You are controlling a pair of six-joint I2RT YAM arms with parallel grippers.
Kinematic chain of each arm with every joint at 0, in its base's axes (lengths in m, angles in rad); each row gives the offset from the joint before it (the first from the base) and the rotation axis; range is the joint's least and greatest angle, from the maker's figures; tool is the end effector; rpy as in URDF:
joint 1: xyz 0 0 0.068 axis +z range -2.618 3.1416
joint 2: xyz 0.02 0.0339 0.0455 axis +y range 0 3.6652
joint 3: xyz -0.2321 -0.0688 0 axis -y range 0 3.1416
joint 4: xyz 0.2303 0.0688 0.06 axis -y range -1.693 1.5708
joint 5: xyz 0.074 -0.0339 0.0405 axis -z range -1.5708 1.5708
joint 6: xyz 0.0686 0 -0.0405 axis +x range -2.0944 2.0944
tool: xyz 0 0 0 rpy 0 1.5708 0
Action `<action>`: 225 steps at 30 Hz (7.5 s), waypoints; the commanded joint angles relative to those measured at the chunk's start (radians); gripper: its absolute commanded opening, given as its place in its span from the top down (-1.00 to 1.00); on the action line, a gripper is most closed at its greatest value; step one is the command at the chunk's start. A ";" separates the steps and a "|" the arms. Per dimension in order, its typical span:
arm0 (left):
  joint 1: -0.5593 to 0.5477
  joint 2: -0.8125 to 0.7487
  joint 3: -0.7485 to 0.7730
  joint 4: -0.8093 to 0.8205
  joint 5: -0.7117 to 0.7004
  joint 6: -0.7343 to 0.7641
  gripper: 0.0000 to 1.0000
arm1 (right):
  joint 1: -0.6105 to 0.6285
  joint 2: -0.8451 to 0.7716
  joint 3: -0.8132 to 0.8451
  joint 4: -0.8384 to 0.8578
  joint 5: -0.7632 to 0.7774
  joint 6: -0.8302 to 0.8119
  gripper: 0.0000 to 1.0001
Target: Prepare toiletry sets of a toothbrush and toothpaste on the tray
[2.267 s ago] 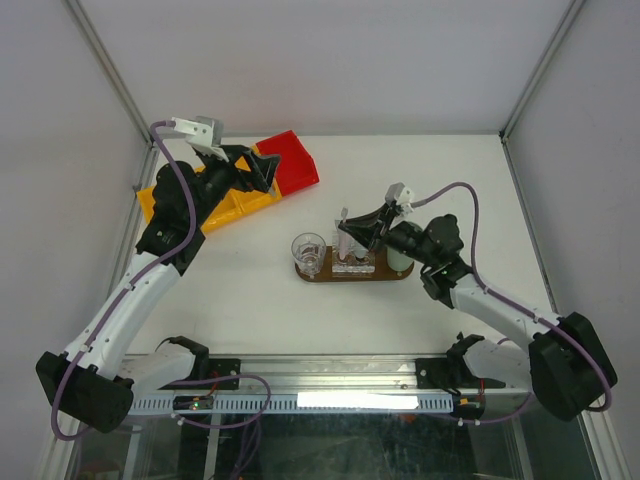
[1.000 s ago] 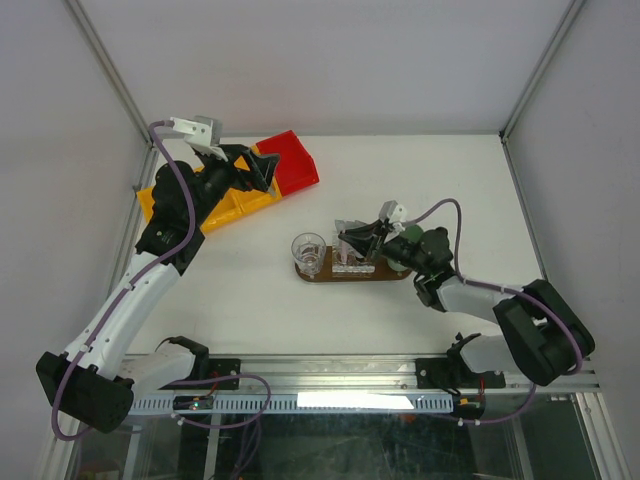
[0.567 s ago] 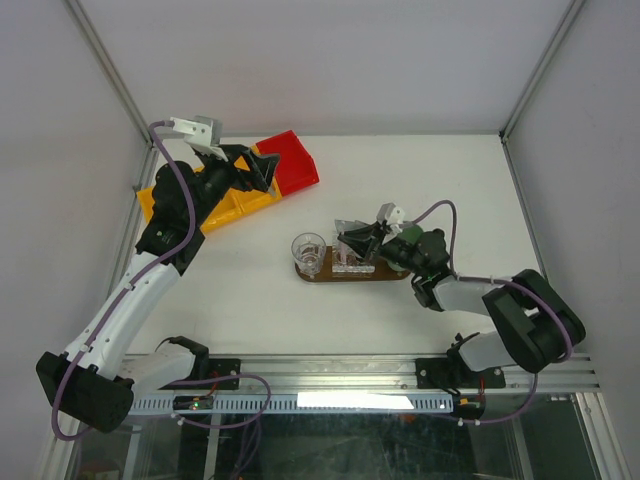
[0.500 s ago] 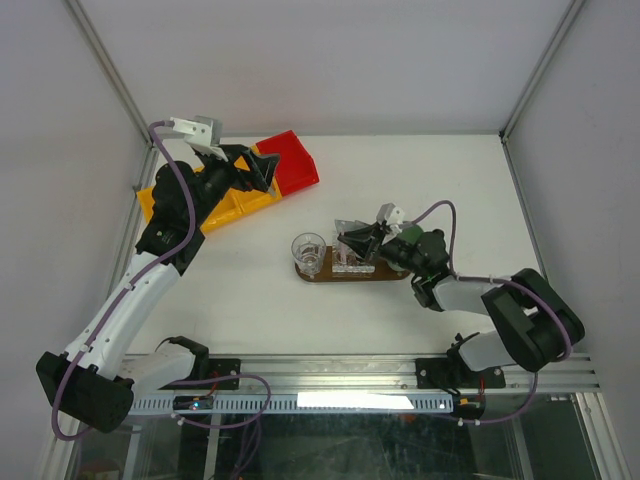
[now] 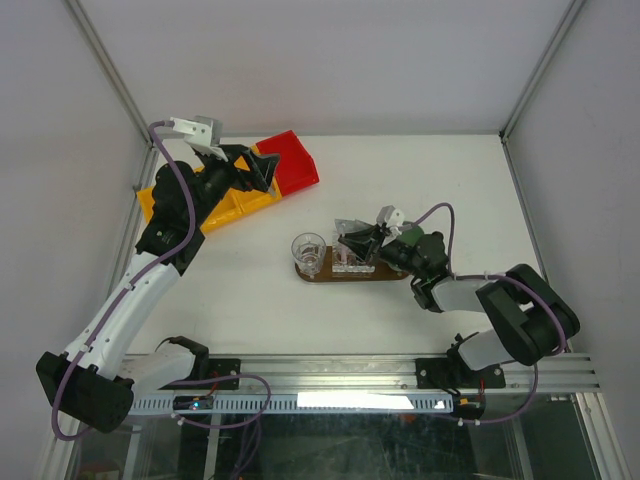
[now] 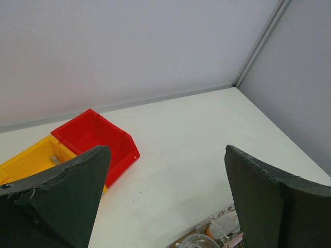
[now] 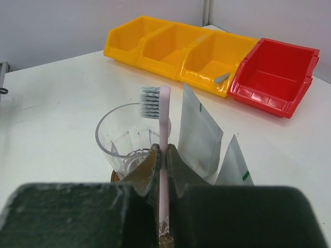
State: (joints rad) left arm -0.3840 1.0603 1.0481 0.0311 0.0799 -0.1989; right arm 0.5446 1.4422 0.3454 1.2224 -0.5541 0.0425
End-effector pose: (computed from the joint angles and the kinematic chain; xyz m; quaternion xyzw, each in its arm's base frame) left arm 0.2575 -0.1100 0.3759 0.0931 0.6942 -0.2317 0.6751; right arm 0.2208 0.1760 0.1827 -0.3568 0.5652 0.3819 0.6383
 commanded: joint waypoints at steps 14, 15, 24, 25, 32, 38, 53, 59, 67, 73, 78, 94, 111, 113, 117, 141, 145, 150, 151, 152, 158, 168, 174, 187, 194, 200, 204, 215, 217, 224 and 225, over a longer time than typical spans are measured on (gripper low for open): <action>0.019 -0.032 -0.004 0.054 0.012 -0.007 -0.92 | -0.011 -0.013 -0.024 0.075 0.069 -0.015 0.71; 0.019 -0.032 -0.004 0.055 0.012 -0.008 -0.93 | -0.010 -0.017 -0.023 0.071 0.069 -0.015 0.70; 0.019 -0.034 -0.005 0.056 0.013 -0.007 -0.93 | -0.011 -0.034 -0.023 0.057 0.056 -0.008 0.61; 0.020 -0.034 -0.005 0.056 0.012 -0.007 -0.93 | -0.011 -0.033 -0.023 0.057 0.056 -0.007 0.61; 0.020 -0.033 -0.006 0.057 0.019 -0.011 -0.92 | -0.011 -0.058 -0.023 0.034 0.046 0.030 0.62; 0.021 -0.031 -0.005 0.056 0.021 -0.012 -0.93 | 0.021 -0.261 0.022 -0.293 0.102 0.107 0.43; 0.041 -0.036 -0.001 0.056 0.030 -0.021 -0.94 | 0.164 -0.570 0.416 -1.573 0.308 -0.003 -0.09; 0.044 -0.043 -0.001 0.055 0.028 -0.021 -0.95 | 0.324 -0.536 0.605 -1.871 0.399 -0.025 -0.15; 0.045 -0.052 -0.005 0.056 0.016 -0.014 -0.96 | 0.446 -0.357 0.743 -2.201 0.504 -0.180 -0.19; 0.045 -0.059 -0.004 0.055 0.014 -0.013 -0.96 | 0.503 -0.238 0.649 -2.231 0.583 -0.332 -0.22; 0.045 -0.065 -0.004 0.055 0.012 -0.014 -0.96 | 0.518 -0.080 0.591 -2.207 0.600 -0.382 -0.21; 0.045 -0.070 -0.008 0.056 0.008 -0.011 -0.96 | 0.508 -0.006 0.454 -1.859 0.531 -0.435 0.09; 0.045 -0.068 -0.007 0.055 0.008 -0.010 -0.96 | 0.480 0.070 0.442 -1.794 0.425 -0.483 0.99; 0.045 -0.070 -0.008 0.055 0.007 -0.009 -0.96 | 0.480 0.034 0.447 -1.784 0.395 -0.490 1.00; 0.045 -0.072 -0.009 0.055 0.003 -0.010 -0.96 | 0.482 -0.080 0.440 -1.740 0.354 -0.483 1.00; 0.045 -0.074 -0.009 0.056 0.009 -0.014 -0.96 | 0.476 -0.489 0.297 -1.282 0.275 -0.410 1.00; 0.044 -0.076 -0.008 0.055 0.008 -0.014 -0.96 | 0.473 -0.580 0.281 -1.186 0.221 -0.400 1.00; 0.045 -0.074 -0.008 0.056 0.010 -0.014 -0.96 | 0.471 -0.658 0.262 -1.047 0.192 -0.393 1.00; 0.045 -0.074 -0.009 0.055 0.011 -0.013 -0.96 | 0.470 -0.668 0.256 -1.010 0.192 -0.393 1.00; 0.045 -0.074 -0.008 0.055 0.011 -0.014 -0.96 | 0.469 -0.674 0.253 -0.984 0.192 -0.393 1.00; 0.045 -0.072 -0.009 0.055 0.006 -0.010 -0.96 | 0.423 -0.670 0.239 -0.847 0.261 -0.441 1.00; 0.045 -0.070 -0.008 0.055 0.006 -0.007 -0.96 | 0.320 -0.687 0.091 -0.549 0.336 -0.417 1.00; 0.045 -0.068 -0.008 0.055 0.004 -0.004 -0.96 | 0.219 -0.677 0.070 -0.502 0.273 -0.381 1.00; 0.045 -0.062 -0.007 0.056 0.011 -0.005 -0.96 | 0.130 -0.646 -0.057 -0.284 0.202 -0.292 1.00; 0.045 -0.062 -0.007 0.056 0.012 -0.006 -0.96 | 0.095 -0.585 -0.125 -0.120 0.177 -0.260 1.00; 0.045 -0.059 -0.005 0.056 0.016 -0.007 -0.96 | 0.074 -0.537 -0.158 -0.002 0.147 -0.244 1.00; 0.044 -0.058 -0.007 0.056 0.018 -0.009 -0.96 | 0.067 -0.506 -0.184 0.067 0.142 -0.251 1.00; 0.045 -0.053 -0.005 0.056 0.021 -0.009 -0.96 | 0.029 -0.367 -0.217 0.240 0.092 -0.228 1.00; 0.045 -0.054 -0.005 0.056 0.020 -0.008 -0.96 | 0.023 -0.336 -0.220 0.270 0.079 -0.219 1.00; 0.044 -0.058 -0.006 0.056 0.020 -0.007 -0.96 | 0.005 -0.227 -0.231 0.400 0.050 -0.196 1.00; 0.044 -0.059 -0.005 0.055 0.019 -0.008 -0.96 | 0.004 -0.212 -0.234 0.415 0.052 -0.197 1.00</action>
State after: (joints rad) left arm -0.3511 1.0130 1.0386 0.0391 0.0849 -0.2176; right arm 0.5575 1.1900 0.1188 1.4548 -0.4789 -0.1696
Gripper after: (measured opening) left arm 0.982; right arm 0.019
